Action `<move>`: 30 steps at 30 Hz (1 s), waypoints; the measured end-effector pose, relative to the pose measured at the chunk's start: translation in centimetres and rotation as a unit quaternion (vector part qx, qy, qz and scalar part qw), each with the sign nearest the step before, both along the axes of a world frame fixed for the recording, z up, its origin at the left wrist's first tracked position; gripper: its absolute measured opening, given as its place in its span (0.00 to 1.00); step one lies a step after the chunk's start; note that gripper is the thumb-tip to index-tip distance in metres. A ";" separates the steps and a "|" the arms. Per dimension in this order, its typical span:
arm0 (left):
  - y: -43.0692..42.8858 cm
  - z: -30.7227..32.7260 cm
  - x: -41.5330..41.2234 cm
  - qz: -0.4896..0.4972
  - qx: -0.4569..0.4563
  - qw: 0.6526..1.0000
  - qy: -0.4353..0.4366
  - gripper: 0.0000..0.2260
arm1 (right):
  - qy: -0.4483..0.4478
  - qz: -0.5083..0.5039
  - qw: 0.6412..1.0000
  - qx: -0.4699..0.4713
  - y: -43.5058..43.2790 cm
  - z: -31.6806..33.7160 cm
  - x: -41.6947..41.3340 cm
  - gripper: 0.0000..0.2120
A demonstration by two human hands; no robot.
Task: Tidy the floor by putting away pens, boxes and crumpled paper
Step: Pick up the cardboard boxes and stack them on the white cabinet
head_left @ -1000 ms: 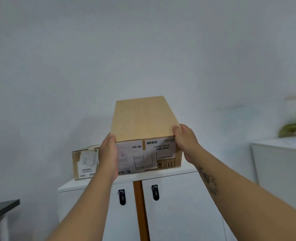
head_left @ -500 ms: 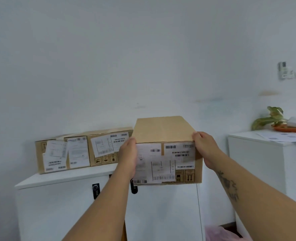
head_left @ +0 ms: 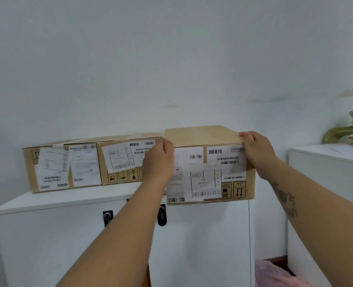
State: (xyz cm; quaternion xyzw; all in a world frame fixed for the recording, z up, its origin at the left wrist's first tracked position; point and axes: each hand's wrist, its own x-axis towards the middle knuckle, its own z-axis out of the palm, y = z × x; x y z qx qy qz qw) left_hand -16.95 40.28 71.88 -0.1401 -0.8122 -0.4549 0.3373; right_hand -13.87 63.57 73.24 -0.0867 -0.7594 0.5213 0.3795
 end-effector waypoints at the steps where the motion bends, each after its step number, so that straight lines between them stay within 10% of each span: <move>1: -0.1 0.0 -1.0 0.022 -0.028 0.999 0.015 0.21 | 0.001 0.004 1.000 0.003 0.3 0.1 -0.9 0.18; 30: 1.7 0.3 -22.5 0.284 -0.223 0.903 0.234 0.22 | 0.057 0.052 0.994 -0.074 2.1 -0.7 -22.6 0.18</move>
